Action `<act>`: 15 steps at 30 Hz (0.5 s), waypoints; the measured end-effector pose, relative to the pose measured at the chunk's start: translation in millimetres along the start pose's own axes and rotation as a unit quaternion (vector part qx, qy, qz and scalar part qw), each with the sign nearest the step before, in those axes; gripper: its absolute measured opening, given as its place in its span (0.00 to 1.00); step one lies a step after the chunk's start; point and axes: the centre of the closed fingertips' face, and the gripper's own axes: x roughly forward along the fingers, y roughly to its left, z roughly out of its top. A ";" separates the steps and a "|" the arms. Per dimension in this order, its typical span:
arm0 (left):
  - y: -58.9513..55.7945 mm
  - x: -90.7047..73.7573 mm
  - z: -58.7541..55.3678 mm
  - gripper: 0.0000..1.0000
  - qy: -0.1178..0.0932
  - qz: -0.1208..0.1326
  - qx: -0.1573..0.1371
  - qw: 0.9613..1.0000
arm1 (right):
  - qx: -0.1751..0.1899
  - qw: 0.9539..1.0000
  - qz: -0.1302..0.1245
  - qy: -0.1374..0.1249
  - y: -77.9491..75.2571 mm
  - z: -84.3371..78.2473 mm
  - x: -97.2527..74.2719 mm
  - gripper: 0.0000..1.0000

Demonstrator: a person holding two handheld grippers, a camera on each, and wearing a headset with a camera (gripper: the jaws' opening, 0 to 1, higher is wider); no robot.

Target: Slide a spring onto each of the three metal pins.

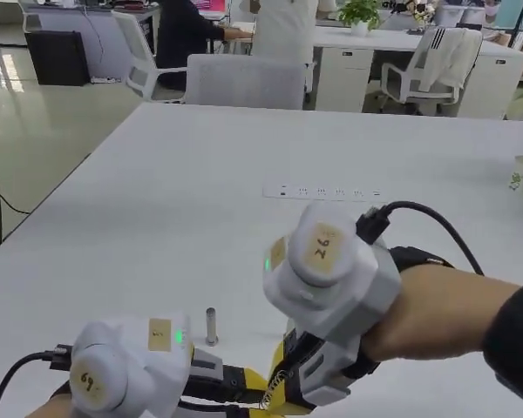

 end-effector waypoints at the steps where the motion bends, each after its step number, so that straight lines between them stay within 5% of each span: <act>1: 0.1 0.2 0.0 0.03 -0.001 0.000 0.000 1.000 | 0.001 1.000 -0.001 0.001 -0.4 0.0 0.0 0.08; 15: 3.5 0.0 4.6 0.03 -0.020 0.006 -0.004 1.000 | 0.007 1.000 -0.006 -0.004 -2.6 3.3 -3.3 0.08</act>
